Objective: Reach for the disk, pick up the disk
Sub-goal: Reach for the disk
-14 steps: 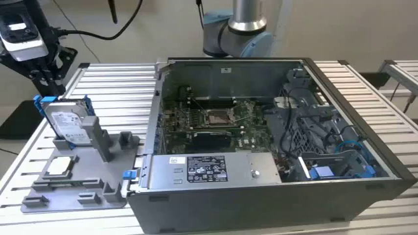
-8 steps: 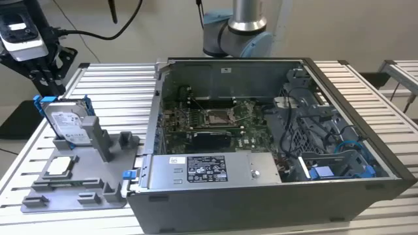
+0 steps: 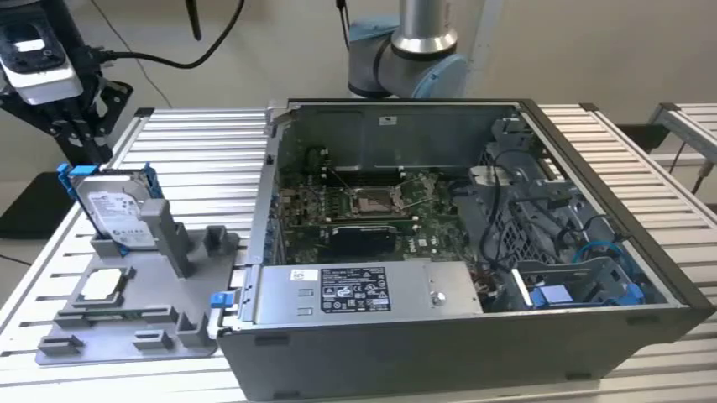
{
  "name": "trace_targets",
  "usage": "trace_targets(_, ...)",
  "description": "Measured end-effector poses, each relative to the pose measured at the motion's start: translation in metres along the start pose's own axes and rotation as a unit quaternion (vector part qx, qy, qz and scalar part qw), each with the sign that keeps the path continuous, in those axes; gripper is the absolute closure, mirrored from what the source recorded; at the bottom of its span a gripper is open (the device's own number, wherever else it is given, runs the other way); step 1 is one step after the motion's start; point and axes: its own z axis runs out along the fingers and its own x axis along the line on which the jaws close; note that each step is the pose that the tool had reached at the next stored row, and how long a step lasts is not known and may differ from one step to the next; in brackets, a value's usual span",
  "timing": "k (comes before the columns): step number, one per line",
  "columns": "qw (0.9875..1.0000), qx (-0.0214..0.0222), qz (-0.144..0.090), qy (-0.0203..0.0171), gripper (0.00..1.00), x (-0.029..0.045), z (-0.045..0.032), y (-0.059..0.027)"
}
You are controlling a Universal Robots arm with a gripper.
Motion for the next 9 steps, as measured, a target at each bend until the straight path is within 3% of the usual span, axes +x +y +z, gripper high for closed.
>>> trace_targets(1, 1.0000, 0.0000, 0.000, 0.0000, 1.00, 0.0009, 0.0001, 0.0009)
trace_targets(4, 1.0000, 0.0000, 0.000, 0.0000, 1.00, 0.0144, 0.0011, 0.0077)
trace_targets(5, 1.0000, 0.0000, 0.000, 0.0000, 1.00, 0.0245, 0.0020, 0.0132)
trace_targets(9, 1.0000, 0.0000, 0.000, -0.0001, 1.00, 0.0338, 0.0039, 0.0214)
